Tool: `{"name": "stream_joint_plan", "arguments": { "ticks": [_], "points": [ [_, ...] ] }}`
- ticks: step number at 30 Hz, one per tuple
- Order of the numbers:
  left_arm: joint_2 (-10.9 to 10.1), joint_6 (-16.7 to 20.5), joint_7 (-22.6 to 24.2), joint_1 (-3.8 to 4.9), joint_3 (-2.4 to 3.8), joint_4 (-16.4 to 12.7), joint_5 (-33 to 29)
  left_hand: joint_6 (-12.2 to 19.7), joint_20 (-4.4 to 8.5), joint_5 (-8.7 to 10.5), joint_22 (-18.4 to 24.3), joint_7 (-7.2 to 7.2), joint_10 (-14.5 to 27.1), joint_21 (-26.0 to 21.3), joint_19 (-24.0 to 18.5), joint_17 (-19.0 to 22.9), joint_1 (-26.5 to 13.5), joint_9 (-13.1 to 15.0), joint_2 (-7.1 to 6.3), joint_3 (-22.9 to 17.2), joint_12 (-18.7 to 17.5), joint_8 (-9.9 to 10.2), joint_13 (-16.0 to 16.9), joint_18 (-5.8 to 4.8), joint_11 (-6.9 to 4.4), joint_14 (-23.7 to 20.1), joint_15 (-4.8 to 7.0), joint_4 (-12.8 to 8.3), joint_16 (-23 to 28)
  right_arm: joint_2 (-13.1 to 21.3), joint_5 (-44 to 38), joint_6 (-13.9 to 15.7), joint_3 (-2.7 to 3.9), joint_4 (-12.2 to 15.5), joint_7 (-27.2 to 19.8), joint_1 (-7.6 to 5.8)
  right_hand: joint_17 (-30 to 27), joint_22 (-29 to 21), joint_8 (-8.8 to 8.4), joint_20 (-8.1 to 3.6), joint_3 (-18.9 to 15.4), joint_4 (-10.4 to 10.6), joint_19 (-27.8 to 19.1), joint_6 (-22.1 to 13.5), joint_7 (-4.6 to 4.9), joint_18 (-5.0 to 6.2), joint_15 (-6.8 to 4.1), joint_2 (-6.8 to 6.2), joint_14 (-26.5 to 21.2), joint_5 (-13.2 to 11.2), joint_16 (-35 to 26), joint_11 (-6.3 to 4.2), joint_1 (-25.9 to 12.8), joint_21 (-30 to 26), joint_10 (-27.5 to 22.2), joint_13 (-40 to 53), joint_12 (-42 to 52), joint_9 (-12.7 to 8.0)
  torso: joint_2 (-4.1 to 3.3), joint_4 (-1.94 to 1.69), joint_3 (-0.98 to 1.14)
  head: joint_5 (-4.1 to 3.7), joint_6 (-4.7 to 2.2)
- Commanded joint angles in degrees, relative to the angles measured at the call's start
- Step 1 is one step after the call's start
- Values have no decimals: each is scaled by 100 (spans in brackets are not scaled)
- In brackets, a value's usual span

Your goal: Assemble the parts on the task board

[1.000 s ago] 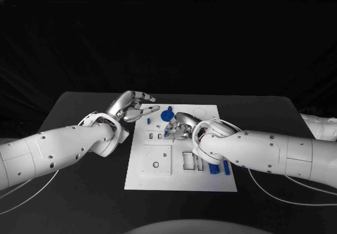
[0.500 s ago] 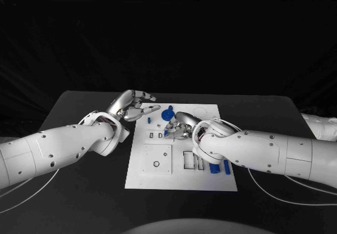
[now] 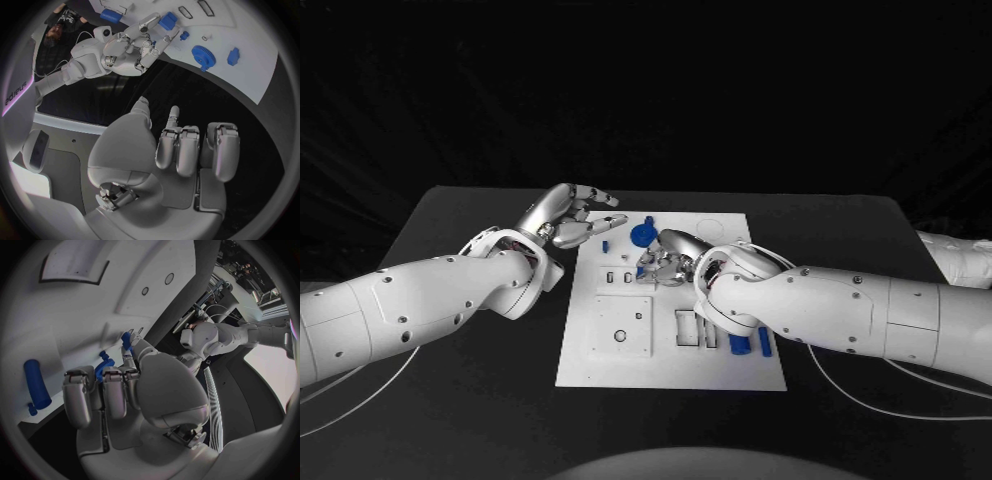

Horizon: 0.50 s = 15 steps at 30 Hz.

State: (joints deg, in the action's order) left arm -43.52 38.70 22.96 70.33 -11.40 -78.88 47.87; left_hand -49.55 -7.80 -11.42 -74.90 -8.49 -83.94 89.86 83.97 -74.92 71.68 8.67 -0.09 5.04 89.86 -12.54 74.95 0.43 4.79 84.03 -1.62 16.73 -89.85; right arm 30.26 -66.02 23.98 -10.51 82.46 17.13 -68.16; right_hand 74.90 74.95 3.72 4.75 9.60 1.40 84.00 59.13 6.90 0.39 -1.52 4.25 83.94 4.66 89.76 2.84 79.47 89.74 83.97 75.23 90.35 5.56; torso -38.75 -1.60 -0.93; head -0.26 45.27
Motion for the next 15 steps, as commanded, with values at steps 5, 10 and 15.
{"name": "stream_joint_plan", "arguments": {
  "ticks": [5, 10, 15],
  "points": [
    [12, 5, 54, 3, 6, 3, 32, -40, -17, -43, -1510, 11, -606, 14, 603, -1508, 7, -6, 61, 43, 14, 37, 1505, -43, -12, 597, 39, -5, -15, 2, -66, -140, -1, 6, -59, 10, 1510, 1505, -23, 144, -181, 78, 600, -456, 197, -39, 180, -201, 606, -79, 24, 212, -265, 26, 603, 1477, -35, -138, 2, -1, 0, -5, 29],
    [21, 5, 60, 3, 6, 15, 34, -40, -17, -43, -1510, 11, -606, 14, 603, -1508, 7, -6, 61, 43, 14, 37, 1505, -43, -12, 597, 39, -5, -15, 17, -73, -101, -1, 6, -64, 14, 1510, 1505, -24, 205, -231, 82, 600, -636, 263, -39, 241, -249, 606, -94, 24, 277, -300, 26, 603, 1477, -35, -165, -2, -8, -6, -22, 22],
    [23, 6, 66, 3, 7, 14, 35, -40, -17, -43, -1510, 11, -606, 14, 603, -1508, 7, -6, 61, 43, 14, 37, 1505, -43, -12, 597, 39, -5, -15, 55, -71, 21, -1, 39, -129, 15, 1510, 1505, -21, 244, -294, 102, 600, -768, 278, -39, 269, -292, 606, -125, 24, 297, -356, 26, 603, 1477, -35, -171, -11, -8, -1, -7, 23]
  ]
}}
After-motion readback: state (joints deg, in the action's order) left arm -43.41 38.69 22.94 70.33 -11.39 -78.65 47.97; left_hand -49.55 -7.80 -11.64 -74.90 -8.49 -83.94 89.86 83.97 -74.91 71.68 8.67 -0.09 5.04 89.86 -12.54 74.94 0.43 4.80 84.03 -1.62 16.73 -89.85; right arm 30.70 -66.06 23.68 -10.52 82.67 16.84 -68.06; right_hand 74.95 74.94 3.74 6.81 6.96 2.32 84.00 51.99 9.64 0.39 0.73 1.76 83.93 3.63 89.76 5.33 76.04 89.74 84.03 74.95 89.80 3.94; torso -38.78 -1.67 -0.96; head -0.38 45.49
